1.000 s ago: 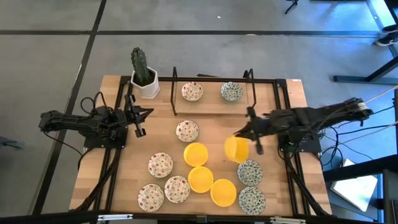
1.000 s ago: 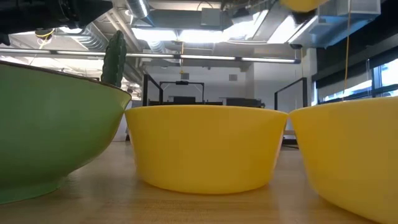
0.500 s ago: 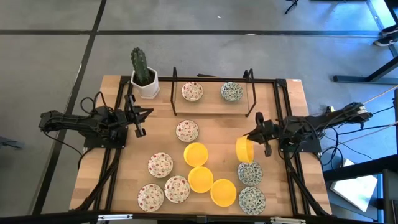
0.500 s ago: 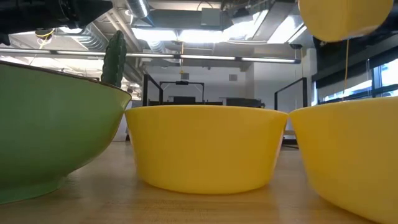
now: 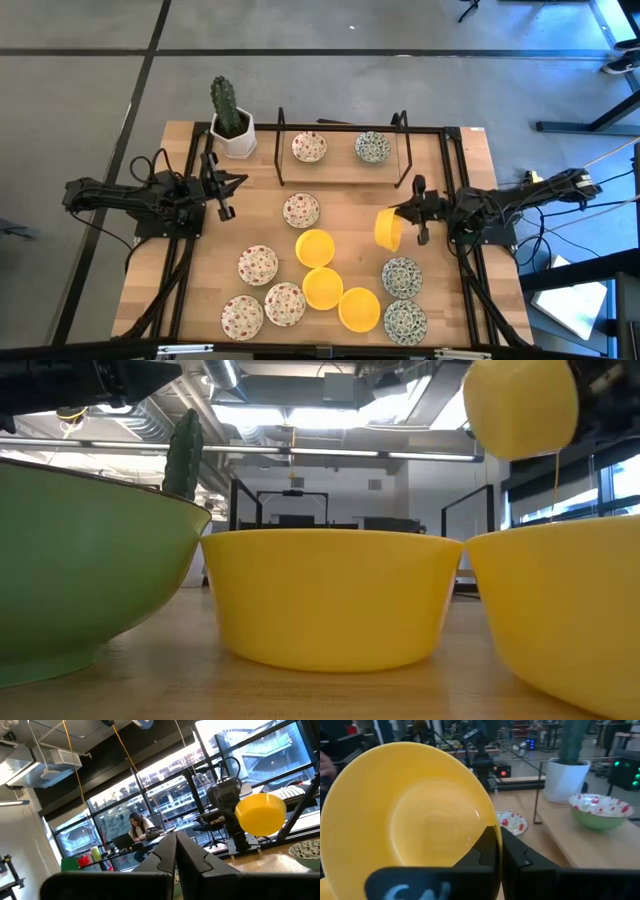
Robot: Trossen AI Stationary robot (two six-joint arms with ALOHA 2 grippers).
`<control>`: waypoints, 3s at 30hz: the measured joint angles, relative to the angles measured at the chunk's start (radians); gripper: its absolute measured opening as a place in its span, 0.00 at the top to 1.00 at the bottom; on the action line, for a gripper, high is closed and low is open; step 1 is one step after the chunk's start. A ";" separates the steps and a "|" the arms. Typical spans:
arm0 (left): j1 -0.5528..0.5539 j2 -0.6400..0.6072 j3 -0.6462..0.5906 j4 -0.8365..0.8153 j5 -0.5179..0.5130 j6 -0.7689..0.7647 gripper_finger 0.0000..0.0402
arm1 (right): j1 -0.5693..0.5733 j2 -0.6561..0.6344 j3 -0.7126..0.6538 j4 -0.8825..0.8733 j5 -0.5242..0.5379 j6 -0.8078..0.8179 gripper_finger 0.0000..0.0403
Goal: Pick & Place Mini bowls
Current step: Put the yellow bowl on the shelf, then stack the white blue patterned bowl on top of the white blue patterned bowl on the shelf
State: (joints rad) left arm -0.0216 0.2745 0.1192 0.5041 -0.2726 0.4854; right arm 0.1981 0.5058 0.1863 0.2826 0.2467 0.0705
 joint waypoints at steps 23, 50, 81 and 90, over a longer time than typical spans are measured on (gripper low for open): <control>0.000 0.000 0.000 -0.009 0.000 0.000 0.99 | -0.454 1.006 1.270 -1.021 -0.021 -0.136 0.99; 0.000 0.000 0.000 -0.011 0.000 0.016 0.99 | -0.673 1.414 1.406 -1.112 -0.216 -0.207 0.99; 0.000 0.000 0.001 -0.011 0.000 0.017 0.99 | -0.709 1.418 1.405 -1.118 -0.155 -0.233 0.81; 0.000 0.000 0.001 -0.011 0.000 0.018 0.99 | -0.708 1.415 1.425 -1.130 -0.057 -0.221 0.76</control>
State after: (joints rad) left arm -0.0218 0.2745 0.1200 0.4931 -0.2723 0.5037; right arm -0.5097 1.9204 1.6110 -0.8475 0.1896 -0.1509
